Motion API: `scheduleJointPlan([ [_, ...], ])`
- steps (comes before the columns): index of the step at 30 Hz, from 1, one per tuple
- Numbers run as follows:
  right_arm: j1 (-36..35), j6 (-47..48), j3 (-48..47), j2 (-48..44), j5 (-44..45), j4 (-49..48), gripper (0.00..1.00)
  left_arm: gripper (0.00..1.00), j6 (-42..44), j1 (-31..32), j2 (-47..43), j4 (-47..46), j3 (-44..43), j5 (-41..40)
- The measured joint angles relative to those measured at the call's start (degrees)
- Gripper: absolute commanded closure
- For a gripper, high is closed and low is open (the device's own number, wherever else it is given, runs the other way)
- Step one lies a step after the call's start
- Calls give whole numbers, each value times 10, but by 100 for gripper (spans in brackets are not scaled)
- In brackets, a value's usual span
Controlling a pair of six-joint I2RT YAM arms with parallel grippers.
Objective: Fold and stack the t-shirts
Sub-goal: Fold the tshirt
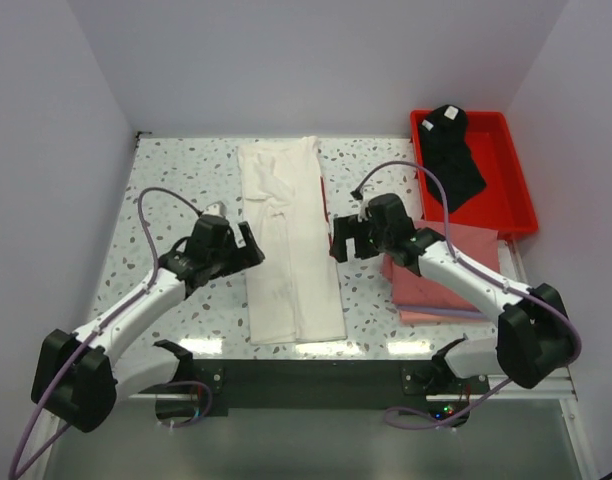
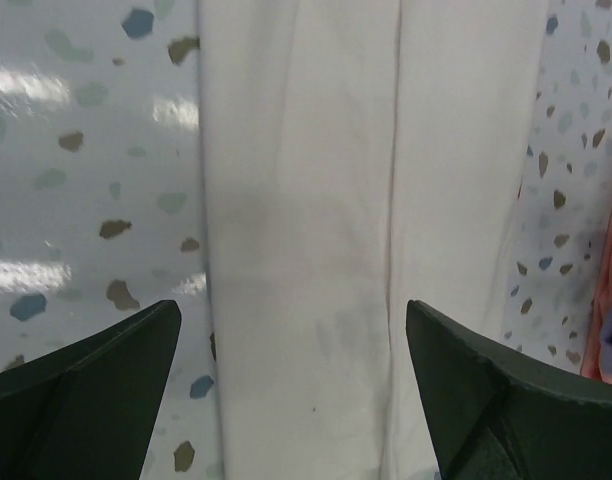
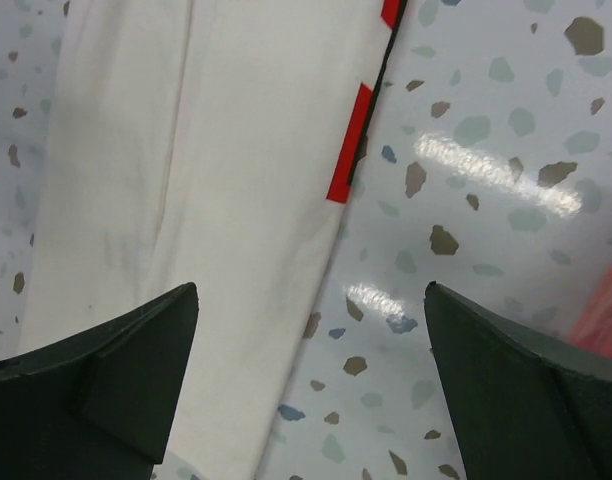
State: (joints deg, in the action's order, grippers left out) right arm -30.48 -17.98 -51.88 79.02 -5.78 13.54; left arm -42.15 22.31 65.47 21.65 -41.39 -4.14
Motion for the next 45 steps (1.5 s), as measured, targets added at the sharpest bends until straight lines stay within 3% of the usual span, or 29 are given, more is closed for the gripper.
scheduleJointPlan([
  [10,-120,-39,91,-81,-15,66,1,7,-110,140,-134,81,126,48],
  [15,-145,-68,121,-112,-15,81,1,22,-162,201,-164,126,156,59],
  [22,-167,-97,149,-150,-13,91,1,47,-195,225,-161,148,179,61],
  [29,-168,-115,159,-153,-14,97,1,58,-202,228,-139,139,199,76],
  [33,-177,-121,161,-151,-14,97,2,81,-203,229,-126,127,202,83],
  [34,-180,-122,163,-150,-13,97,2,95,-203,229,-123,123,203,88],
  [35,-184,-125,165,-148,-13,97,4,100,-205,229,-121,120,205,89],
  [40,-206,-137,179,-130,-13,99,15,100,-203,231,-119,115,207,92],
  [45,-230,-149,187,-103,-10,100,34,100,-203,232,-121,117,207,90],
])
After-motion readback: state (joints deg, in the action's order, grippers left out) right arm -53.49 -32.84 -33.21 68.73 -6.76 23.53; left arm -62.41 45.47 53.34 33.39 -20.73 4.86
